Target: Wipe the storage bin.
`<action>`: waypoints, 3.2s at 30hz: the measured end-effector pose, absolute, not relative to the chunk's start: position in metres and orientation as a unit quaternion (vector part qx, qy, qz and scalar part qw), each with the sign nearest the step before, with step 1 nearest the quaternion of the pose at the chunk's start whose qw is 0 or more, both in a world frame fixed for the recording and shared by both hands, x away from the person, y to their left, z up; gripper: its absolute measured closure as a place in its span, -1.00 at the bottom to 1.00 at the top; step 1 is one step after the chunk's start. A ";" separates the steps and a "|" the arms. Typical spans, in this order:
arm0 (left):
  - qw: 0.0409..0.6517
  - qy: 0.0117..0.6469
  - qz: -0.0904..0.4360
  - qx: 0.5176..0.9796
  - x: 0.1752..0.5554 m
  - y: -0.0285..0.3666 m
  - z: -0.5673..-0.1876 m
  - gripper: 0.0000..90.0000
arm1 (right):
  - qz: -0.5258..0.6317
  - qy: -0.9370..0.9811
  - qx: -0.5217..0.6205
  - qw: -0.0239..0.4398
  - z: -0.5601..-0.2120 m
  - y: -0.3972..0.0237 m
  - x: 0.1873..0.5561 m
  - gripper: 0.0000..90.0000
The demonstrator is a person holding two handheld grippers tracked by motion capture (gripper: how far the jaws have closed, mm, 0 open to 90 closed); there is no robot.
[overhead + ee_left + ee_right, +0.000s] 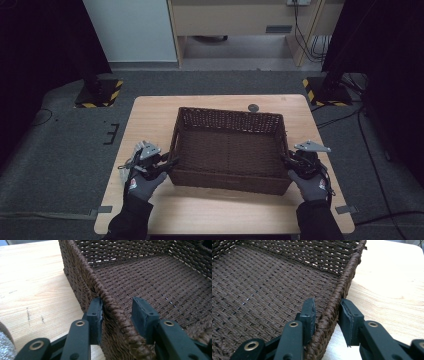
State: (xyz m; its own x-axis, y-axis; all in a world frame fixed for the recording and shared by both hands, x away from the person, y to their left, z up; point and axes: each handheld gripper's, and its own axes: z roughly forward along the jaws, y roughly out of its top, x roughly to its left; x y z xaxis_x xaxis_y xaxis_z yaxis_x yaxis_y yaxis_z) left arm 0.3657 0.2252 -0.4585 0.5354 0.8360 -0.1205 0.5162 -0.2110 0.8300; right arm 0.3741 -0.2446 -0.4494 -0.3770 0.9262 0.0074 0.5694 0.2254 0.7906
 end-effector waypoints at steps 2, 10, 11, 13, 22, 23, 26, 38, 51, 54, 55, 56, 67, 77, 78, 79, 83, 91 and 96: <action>0.442 0.450 0.180 0.755 0.365 0.225 -0.459 0.36 | 0.364 0.746 0.501 0.246 -0.449 -0.245 0.374 0.38; 0.439 0.448 0.179 0.758 0.357 0.222 -0.458 0.36 | 0.351 0.751 0.495 0.258 -0.445 -0.245 0.365 0.29; 0.439 0.449 0.177 0.758 0.357 0.222 -0.458 0.36 | 0.351 0.753 0.494 0.257 -0.445 -0.246 0.364 0.30; 0.440 0.451 0.176 0.757 0.356 0.222 -0.458 0.36 | 0.353 0.753 0.495 0.252 -0.444 -0.246 0.363 0.33; 0.445 0.460 0.167 0.750 0.339 0.217 -0.457 0.33 | 0.377 0.742 0.496 0.249 -0.432 -0.250 0.357 0.28; 0.444 0.458 0.168 0.752 0.336 0.216 -0.457 0.32 | 0.374 0.745 0.495 0.247 -0.432 -0.250 0.357 0.30; 0.441 0.450 0.175 0.757 0.332 0.213 -0.455 0.29 | 0.357 0.750 0.497 0.251 -0.435 -0.248 0.358 0.36; 0.470 0.455 0.182 0.734 0.348 0.231 -0.445 0.14 | 0.349 0.741 0.512 0.261 -0.436 -0.250 0.367 0.66; 0.445 0.454 0.193 0.747 0.352 0.217 -0.448 0.24 | 0.360 0.737 0.504 0.270 -0.429 -0.247 0.370 0.40; 0.442 0.454 0.198 0.748 0.346 0.212 -0.448 0.23 | 0.355 0.741 0.500 0.274 -0.428 -0.247 0.366 0.34; 0.442 0.453 0.199 0.748 0.344 0.211 -0.448 0.22 | 0.352 0.743 0.500 0.273 -0.428 -0.248 0.365 0.33; 0.441 0.454 0.199 0.748 0.342 0.210 -0.448 0.21 | 0.348 0.743 0.503 0.271 -0.430 -0.249 0.364 0.33; 0.471 0.447 0.207 0.732 0.348 0.220 -0.432 0.05 | 0.326 0.744 0.520 0.265 -0.440 -0.254 0.371 0.73; 0.461 0.450 0.194 0.740 0.365 0.218 -0.447 0.07 | 0.324 0.741 0.521 0.274 -0.444 -0.255 0.385 0.64; 0.460 0.449 0.193 0.742 0.364 0.217 -0.447 0.09 | 0.326 0.740 0.519 0.275 -0.443 -0.255 0.384 0.59; 0.455 0.446 0.193 0.746 0.363 0.216 -0.447 0.09 | 0.330 0.739 0.518 0.278 -0.442 -0.255 0.383 0.53; 0.450 0.443 0.201 0.749 0.360 0.213 -0.446 0.12 | 0.346 0.733 0.511 0.287 -0.430 -0.256 0.377 0.42; 0.450 0.448 0.201 0.746 0.352 0.208 -0.446 0.11 | 0.323 0.737 0.522 0.283 -0.435 -0.262 0.371 0.72; 0.446 0.436 0.197 0.756 0.351 0.207 -0.442 0.08 | 0.326 0.732 0.526 0.284 -0.437 -0.264 0.375 0.74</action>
State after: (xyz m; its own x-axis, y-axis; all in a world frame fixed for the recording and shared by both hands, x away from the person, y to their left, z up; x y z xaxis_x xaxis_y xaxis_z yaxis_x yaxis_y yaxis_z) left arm 0.3513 0.2074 -0.4418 0.5416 0.8358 -0.0898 0.4839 -0.2226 0.8464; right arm 0.3752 -0.2638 -0.4369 -0.2848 0.9558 -0.0730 0.5851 0.2337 0.7766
